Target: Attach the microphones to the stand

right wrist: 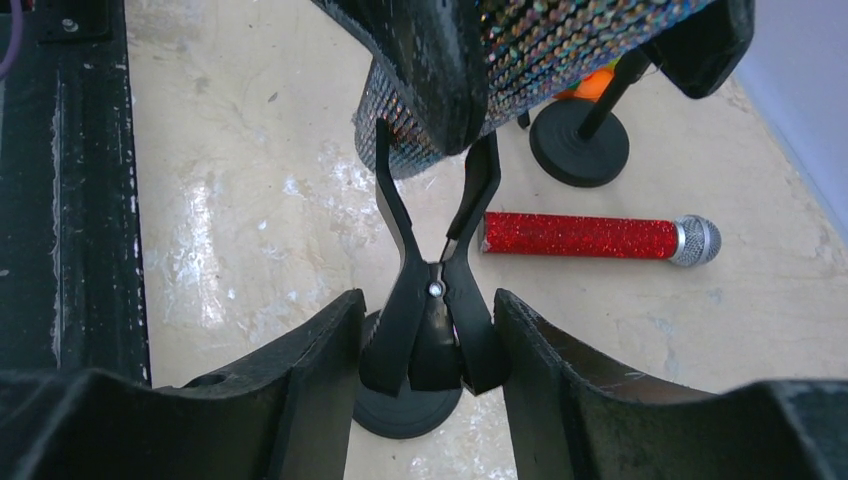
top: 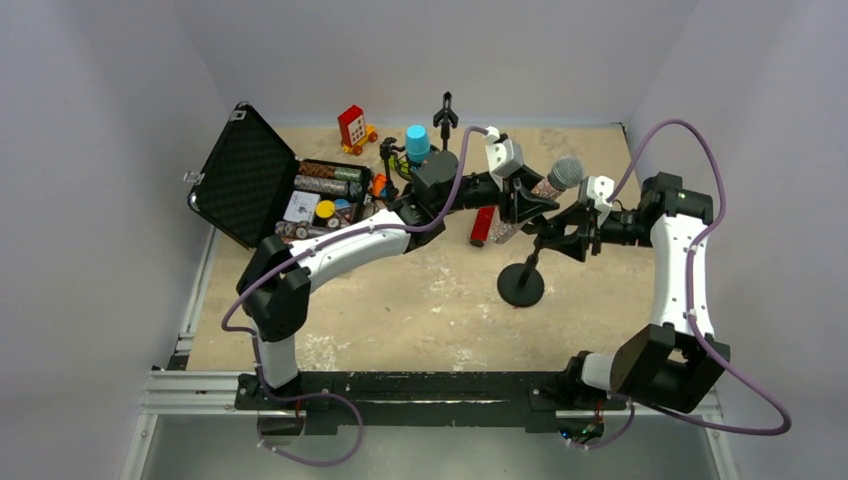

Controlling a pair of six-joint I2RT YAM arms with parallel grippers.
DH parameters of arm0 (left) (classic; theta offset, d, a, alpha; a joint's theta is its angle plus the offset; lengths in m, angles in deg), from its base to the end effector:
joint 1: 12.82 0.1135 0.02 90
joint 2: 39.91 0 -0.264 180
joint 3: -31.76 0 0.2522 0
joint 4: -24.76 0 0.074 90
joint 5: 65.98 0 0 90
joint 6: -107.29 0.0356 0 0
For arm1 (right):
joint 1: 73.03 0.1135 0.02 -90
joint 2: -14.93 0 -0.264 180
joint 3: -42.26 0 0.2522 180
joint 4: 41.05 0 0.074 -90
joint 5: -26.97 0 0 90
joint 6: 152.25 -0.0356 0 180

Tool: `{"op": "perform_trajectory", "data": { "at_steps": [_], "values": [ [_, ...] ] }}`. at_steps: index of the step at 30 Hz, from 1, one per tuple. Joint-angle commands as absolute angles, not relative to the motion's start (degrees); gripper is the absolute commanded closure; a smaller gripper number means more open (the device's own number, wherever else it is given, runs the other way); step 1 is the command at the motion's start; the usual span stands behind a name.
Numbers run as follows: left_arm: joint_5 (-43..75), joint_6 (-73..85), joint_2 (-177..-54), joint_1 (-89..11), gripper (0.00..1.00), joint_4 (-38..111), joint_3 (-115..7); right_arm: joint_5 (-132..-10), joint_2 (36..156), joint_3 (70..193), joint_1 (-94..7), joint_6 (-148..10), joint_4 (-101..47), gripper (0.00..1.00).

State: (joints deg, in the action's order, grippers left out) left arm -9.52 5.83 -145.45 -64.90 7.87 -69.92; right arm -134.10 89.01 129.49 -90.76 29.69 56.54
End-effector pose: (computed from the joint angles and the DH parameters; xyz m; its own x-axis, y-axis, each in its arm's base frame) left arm 0.2570 -0.3618 0.3742 -0.0606 -0.1917 -0.9796 0.9962 0.0505 -0.0715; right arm 0.2021 -0.0293 0.3396 0.0206 -0.3470 -0.9376 -0.9479 0.2915 -0.1287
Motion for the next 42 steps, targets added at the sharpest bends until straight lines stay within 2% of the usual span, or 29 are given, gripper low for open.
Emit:
{"op": "perform_trajectory", "data": {
  "at_steps": [1,3,5,7,10,11,13,20,27,28,29,32,33,34,37,39,42],
  "values": [
    [-9.3,4.0,-145.1,-65.9,1.0,0.8,-67.8,-134.2,88.3,129.5,-90.2,28.7,57.8,0.44],
    [-9.2,3.7,-145.2,-65.9,1.0,-0.2,-67.4,-134.4,88.1,129.5,-90.3,28.7,57.8,0.43],
    [-9.0,3.4,-145.2,-65.9,1.0,-0.8,-67.1,-134.4,88.3,129.6,-90.3,28.4,57.8,0.46],
    [-9.0,3.3,-145.4,-65.9,1.0,-1.3,-67.1,-134.3,88.9,129.9,-90.3,27.8,57.8,0.59],
    [-9.2,2.8,-145.6,-65.9,1.0,-2.2,-67.2,-133.2,89.3,129.9,-90.3,27.2,57.8,0.87],
    [-9.3,2.5,-145.8,-65.9,1.0,-2.7,-67.2,-132.9,89.2,129.8,-90.3,27.2,57.8,0.93],
    [-9.5,1.7,-146.2,-65.9,1.0,-4.2,-67.0,-132.7,88.9,129.3,-90.3,27.2,57.7,1.0],
    [-9.5,-4.7,-149.5,-66.0,1.0,-13.9,-66.6,-134.8,89.4,129.2,-90.1,25.1,57.8,1.0],
    [-9.3,-7.2,-151.6,-66.4,1.0,-16.4,-67.0,-136.1,90.0,129.0,-89.7,23.5,57.7,1.0],
    [-9.2,-7.2,-151.5,-66.3,1.0,-16.6,-66.6,-136.0,90.2,129.2,-89.7,23.1,57.8,0.99],
    [-9.1,-7.2,-151.3,-66.3,1.0,-16.7,-66.2,-136.0,90.5,129.5,-89.7,22.4,57.8,0.91],
    [-8.3,-7.3,-150.8,-66.4,1.0,-17.0,-65.0,-135.9,90.8,130.1,-89.8,21.1,57.7,0.56],
    [-7.9,-7.5,-150.6,-66.4,0.94,-17.2,-64.5,-136.1,90.6,130.0,-89.8,21.2,57.7,0.47],
    [-7.0,-7.6,-150.2,-66.4,0.82,-17.7,-63.8,-136.3,90.3,130.0,-89.7,21.3,57.8,0.39],
    [-4.8,-7.5,-148.5,-66.3,0.54,-19.7,-60.4,-136.8,89.2,129.8,-89.7,21.4,57.7,0.3],
    [-3.5,-6.6,-147.1,-66.3,0.43,-19.7,-58.8,-136.9,88.5,129.7,-89.7,21.5,57.8,0.27],
    [-2.4,-5.4,-145.0,-66.3,0.34,-18.8,-57.2,-136.7,88.0,129.8,-89.7,21.6,57.8,0.25]
  ]
}}
